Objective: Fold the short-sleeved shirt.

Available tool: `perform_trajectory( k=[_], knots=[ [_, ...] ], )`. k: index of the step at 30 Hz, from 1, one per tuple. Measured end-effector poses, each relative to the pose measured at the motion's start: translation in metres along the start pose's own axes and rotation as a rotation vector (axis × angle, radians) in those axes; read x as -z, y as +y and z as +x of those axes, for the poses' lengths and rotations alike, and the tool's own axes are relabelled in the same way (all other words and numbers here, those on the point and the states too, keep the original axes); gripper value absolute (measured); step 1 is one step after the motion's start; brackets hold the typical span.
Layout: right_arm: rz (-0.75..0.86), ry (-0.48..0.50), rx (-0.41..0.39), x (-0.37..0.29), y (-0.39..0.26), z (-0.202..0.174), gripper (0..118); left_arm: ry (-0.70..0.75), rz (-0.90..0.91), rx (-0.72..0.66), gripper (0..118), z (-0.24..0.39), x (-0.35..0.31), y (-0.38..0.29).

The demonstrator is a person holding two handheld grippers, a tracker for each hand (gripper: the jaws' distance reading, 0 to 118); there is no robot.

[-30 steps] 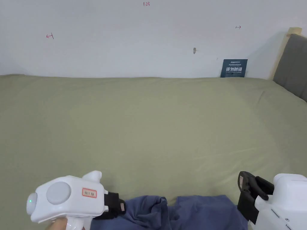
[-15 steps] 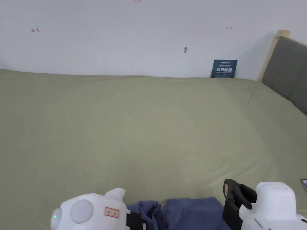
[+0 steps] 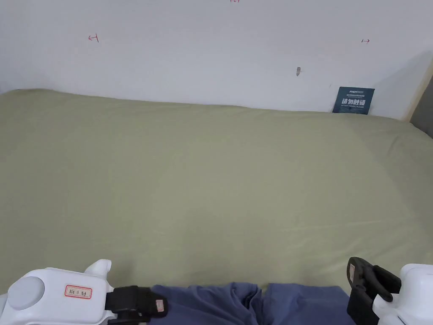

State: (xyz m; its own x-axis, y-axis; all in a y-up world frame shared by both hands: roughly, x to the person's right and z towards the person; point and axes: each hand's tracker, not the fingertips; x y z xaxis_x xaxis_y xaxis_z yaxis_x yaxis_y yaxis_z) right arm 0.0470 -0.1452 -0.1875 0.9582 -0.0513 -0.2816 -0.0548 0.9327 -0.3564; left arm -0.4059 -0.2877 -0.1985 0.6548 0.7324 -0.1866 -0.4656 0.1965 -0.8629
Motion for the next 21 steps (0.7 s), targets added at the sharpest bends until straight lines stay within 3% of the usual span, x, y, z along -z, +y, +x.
perform_trajectory(
  k=[1,6,7,9,10,11,12,15,21],
  knots=[
    [-0.009,-0.001,-0.008,0.001,0.000,0.000,1,-0.014,-0.032,-0.022,115,-0.003,0.008,0.001],
    [-0.031,-0.008,-0.025,0.004,-0.002,-0.001,1,-0.111,-0.010,-0.088,113,-0.015,0.037,0.005],
    [-0.030,-0.010,-0.023,0.004,-0.002,0.000,1,-0.178,-0.011,-0.105,103,-0.015,0.039,0.007],
    [-0.028,-0.015,-0.021,0.005,-0.001,0.000,1,-0.271,-0.025,-0.176,62,-0.018,0.049,0.009],
    [-0.026,-0.014,-0.020,0.005,-0.001,0.000,1,-0.220,-0.032,-0.188,32,-0.019,0.057,0.008],
    [-0.024,-0.017,-0.019,0.005,0.000,0.000,1,-0.125,-0.039,-0.168,16,-0.018,0.063,0.005],
    [-0.022,-0.017,-0.016,0.004,0.001,0.001,1,-0.041,-0.026,-0.124,14,-0.017,0.064,0.004],
    [-0.008,-0.010,-0.019,-0.002,0.005,0.002,1,-0.150,-0.002,-0.225,13,-0.020,0.048,0.004],
    [0.018,0.013,-0.016,-0.003,0.010,-0.001,1,-0.056,0.127,-0.123,10,-0.001,-0.032,0.002]
  ],
)
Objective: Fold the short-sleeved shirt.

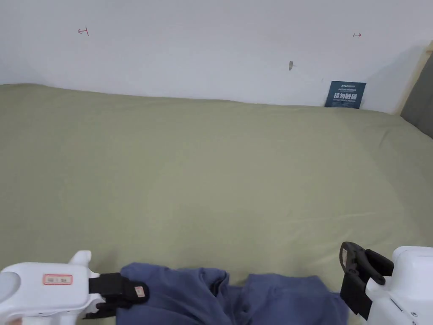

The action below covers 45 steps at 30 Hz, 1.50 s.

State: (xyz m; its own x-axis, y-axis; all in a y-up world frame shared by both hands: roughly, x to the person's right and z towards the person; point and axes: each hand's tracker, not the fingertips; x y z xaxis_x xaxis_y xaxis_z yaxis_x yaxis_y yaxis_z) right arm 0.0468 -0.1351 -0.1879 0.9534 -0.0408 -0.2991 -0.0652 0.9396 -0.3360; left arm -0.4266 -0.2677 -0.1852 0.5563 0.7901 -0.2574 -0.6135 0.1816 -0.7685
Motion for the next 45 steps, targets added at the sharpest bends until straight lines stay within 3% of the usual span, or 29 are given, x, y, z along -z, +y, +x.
perform_trajectory(
  k=[4,8,16,27,28,29,30,31,32,35,36,37,38,39,40,45],
  knots=[
    [0.013,0.023,-0.022,0.002,0.004,-0.006,1,0.160,0.075,0.094,10,0.023,-0.073,0.008],
    [0.064,0.035,-0.028,0.001,0.008,-0.012,1,0.329,0.083,0.182,10,0.055,-0.100,0.007],
    [0.261,-0.030,-0.065,-0.026,0.029,-0.012,1,0.411,-0.027,0.273,10,0.123,-0.024,-0.013],
    [0.243,-0.073,-0.027,-0.035,0.028,0.015,1,0.470,-0.158,0.397,10,0.183,0.139,-0.053],
    [0.233,-0.072,-0.020,-0.035,0.025,0.019,1,0.471,-0.164,0.403,13,0.188,0.154,-0.061],
    [0.226,-0.074,-0.016,-0.035,0.023,0.021,1,0.468,-0.167,0.413,29,0.188,0.165,-0.065],
    [0.215,-0.083,-0.012,-0.035,0.021,0.023,1,0.428,-0.177,0.418,59,0.187,0.176,-0.068],
    [0.204,-0.089,-0.010,-0.035,0.019,0.025,1,0.372,-0.213,0.427,103,0.185,0.188,-0.070],
    [0.195,-0.088,-0.007,-0.035,0.017,0.028,1,0.342,-0.231,0.406,118,0.186,0.195,-0.074],
    [0.174,-0.095,-0.008,-0.036,0.013,0.033,1,0.333,-0.184,0.380,118,0.185,0.182,-0.076],
    [0.172,-0.100,-0.009,-0.036,0.012,0.035,1,0.286,-0.182,0.374,115,0.182,0.170,-0.070],
    [0.169,-0.103,-0.007,-0.035,0.012,0.036,1,0.246,-0.161,0.345,105,0.179,0.153,-0.066],
    [0.167,-0.104,-0.002,-0.034,0.011,0.037,1,0.228,-0.143,0.325,86,0.175,0.137,-0.062],
    [0.164,-0.104,0.006,-0.032,0.011,0.038,1,0.185,-0.091,0.321,54,0.170,0.117,-0.061],
    [0.159,-0.100,0.015,-0.030,0.011,0.038,1,0.147,-0.053,0.327,0,0.166,0.099,-0.058],
    [0.133,-0.070,0.036,-0.021,0.006,0.033,1,0.190,-0.044,0.317,0,0.126,0.075,-0.056]
  ],
)
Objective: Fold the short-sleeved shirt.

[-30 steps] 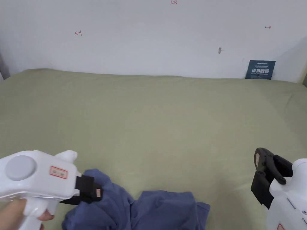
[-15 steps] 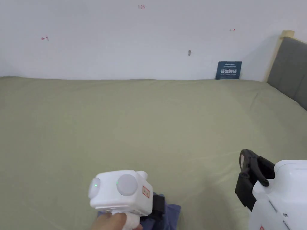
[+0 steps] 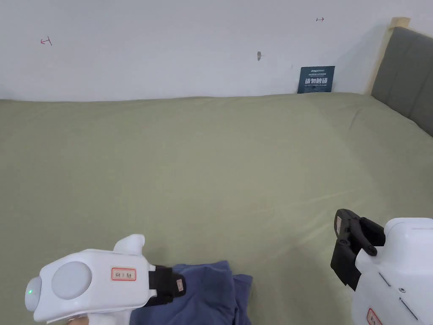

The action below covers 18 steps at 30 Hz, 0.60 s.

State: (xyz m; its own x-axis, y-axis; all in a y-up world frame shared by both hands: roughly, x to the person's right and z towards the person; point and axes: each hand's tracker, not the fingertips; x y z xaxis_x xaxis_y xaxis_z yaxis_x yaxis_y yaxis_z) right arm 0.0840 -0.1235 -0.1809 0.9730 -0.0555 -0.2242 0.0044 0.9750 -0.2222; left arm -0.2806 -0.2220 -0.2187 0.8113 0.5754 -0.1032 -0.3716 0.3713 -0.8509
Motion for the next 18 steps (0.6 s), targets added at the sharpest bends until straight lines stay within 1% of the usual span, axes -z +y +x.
perform_trajectory(
  k=[1,3,6,7,8,9,11,12,14,15,16,18],
  knots=[
    [-0.009,0.007,0.005,0.001,-0.002,-0.001,1,-0.004,-0.031,-0.034,0,-0.007,0.007,-0.005],
    [-0.032,0.023,0.015,0.003,-0.006,-0.004,1,-0.052,-0.082,-0.051,0,-0.013,0.029,-0.013],
    [-0.069,0.033,0.003,0.007,-0.013,-0.010,1,-0.215,-0.171,-0.063,0,-0.007,0.079,-0.031],
    [-0.085,0.037,0.002,0.008,-0.015,-0.011,1,-0.164,-0.202,-0.052,0,-0.003,0.095,-0.037],
    [-0.098,0.048,0.005,0.009,-0.018,-0.011,1,-0.115,-0.225,-0.011,0,-0.002,0.111,-0.043],
    [-0.120,0.067,0.021,0.010,-0.021,-0.011,1,-0.084,-0.211,0.012,0,-0.004,0.121,-0.048],
    [-0.185,0.124,0.060,0.015,-0.028,-0.010,1,-0.189,-0.175,-0.064,0,-0.009,0.122,-0.045],
    [-0.222,0.145,0.068,0.019,-0.033,-0.011,1,-0.172,-0.194,-0.101,0,-0.009,0.115,-0.038],
    [-0.299,0.212,0.087,0.029,-0.044,-0.013,1,-0.175,-0.183,-0.084,0,-0.008,0.099,-0.033],
    [-0.354,0.261,0.102,0.037,-0.049,-0.016,1,-0.176,-0.162,-0.021,0,-0.007,0.084,-0.026],
    [-0.399,0.326,0.126,0.045,-0.056,-0.020,1,-0.186,-0.142,0.005,0,-0.009,0.069,-0.021],
    [-0.478,0.444,0.215,0.063,-0.072,-0.028,1,-0.183,-0.107,-0.006,0,-0.018,0.038,-0.013]
  ],
)
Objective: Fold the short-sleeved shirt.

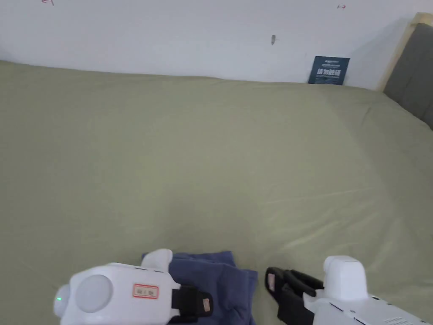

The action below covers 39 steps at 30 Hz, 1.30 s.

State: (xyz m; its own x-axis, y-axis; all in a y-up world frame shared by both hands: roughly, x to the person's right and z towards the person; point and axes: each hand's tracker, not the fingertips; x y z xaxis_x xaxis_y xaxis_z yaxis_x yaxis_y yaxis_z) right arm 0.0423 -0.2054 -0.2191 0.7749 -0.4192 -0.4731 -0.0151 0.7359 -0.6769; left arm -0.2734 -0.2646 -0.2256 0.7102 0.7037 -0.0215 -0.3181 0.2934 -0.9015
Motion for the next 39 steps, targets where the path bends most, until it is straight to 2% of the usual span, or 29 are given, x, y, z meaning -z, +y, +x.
perform_trajectory(
  k=[2,4,8,10,11,13,14,15,16,17,18,19,20,21,23,25,26,27,28,29,30,32,35,39],
  knots=[
    [-0.087,0.178,0.090,0.029,-0.003,0.008,1,0.032,0.073,0.015,0,-0.008,-0.035,0.004],
    [-0.168,0.299,0.166,0.067,-0.007,0.019,1,0.071,0.122,0.017,0,-0.020,-0.062,0.008],
    [-0.321,0.408,0.230,0.132,-0.017,0.055,1,0.137,0.137,0.002,0,-0.055,-0.089,0.016],
    [-0.403,0.460,0.282,0.156,-0.024,0.086,1,0.138,0.110,-0.013,0,-0.073,-0.086,0.022],
    [-0.448,0.501,0.340,0.167,-0.028,0.104,1,0.121,0.088,-0.022,0,-0.081,-0.083,0.023],
    [-0.484,0.659,0.581,0.183,-0.039,0.142,2,0.088,0.065,-0.038,0,-0.095,-0.074,0.026],
    [-0.481,0.708,0.638,0.184,-0.042,0.149,2,0.047,0.060,-0.056,3,-0.100,-0.070,0.027],
    [-0.473,0.706,0.631,0.185,-0.042,0.153,2,-0.001,0.056,-0.068,22,-0.106,-0.066,0.028],
    [-0.478,0.694,0.581,0.184,-0.040,0.153,2,-0.072,0.044,-0.084,61,-0.113,-0.061,0.029],
    [-0.490,0.720,0.581,0.185,-0.039,0.154,2,-0.130,0.012,-0.099,100,-0.118,-0.055,0.030],
    [-0.489,0.709,0.582,0.183,-0.040,0.148,2,-0.179,-0.036,-0.123,111,-0.119,-0.042,0.031],
    [-0.497,0.722,0.596,0.184,-0.041,0.148,2,-0.193,-0.084,-0.154,111,-0.120,-0.030,0.030],
    [-0.499,0.728,0.599,0.185,-0.041,0.149,2,-0.222,-0.058,-0.171,118,-0.121,-0.022,0.031],
    [-0.503,0.732,0.602,0.185,-0.041,0.149,2,-0.226,-0.081,-0.186,118,-0.124,-0.010,0.028],
    [-0.510,0.735,0.603,0.182,-0.039,0.144,2,-0.323,-0.060,-0.189,118,-0.120,0.005,0.031],
    [-0.517,0.727,0.608,0.182,-0.037,0.142,2,-0.314,-0.084,-0.205,118,-0.112,0.019,0.036],
    [-0.521,0.718,0.603,0.179,-0.033,0.139,2,-0.319,-0.096,-0.189,116,-0.108,0.024,0.036],
    [-0.519,0.692,0.573,0.176,-0.029,0.134,2,-0.289,-0.100,-0.135,109,-0.102,0.027,0.037],
    [-0.523,0.665,0.538,0.173,-0.026,0.130,2,-0.211,-0.101,-0.106,93,-0.099,0.027,0.038],
    [-0.522,0.649,0.513,0.169,-0.023,0.127,2,-0.129,-0.092,-0.082,42,-0.093,0.025,0.040],
    [-0.516,0.632,0.492,0.166,-0.019,0.127,2,-0.069,-0.090,-0.071,28,-0.099,0.023,0.041],
    [-0.504,0.594,0.442,0.154,-0.012,0.120,2,-0.202,-0.107,-0.167,28,-0.112,0.014,0.041],
    [-0.466,0.610,0.392,0.132,-0.004,0.113,2,-0.167,-0.083,-0.117,28,-0.121,-0.024,0.048],
    [-0.401,0.602,0.332,0.105,0.002,0.094,2,-0.100,0.010,-0.175,28,-0.171,-0.119,0.068]
  ],
)
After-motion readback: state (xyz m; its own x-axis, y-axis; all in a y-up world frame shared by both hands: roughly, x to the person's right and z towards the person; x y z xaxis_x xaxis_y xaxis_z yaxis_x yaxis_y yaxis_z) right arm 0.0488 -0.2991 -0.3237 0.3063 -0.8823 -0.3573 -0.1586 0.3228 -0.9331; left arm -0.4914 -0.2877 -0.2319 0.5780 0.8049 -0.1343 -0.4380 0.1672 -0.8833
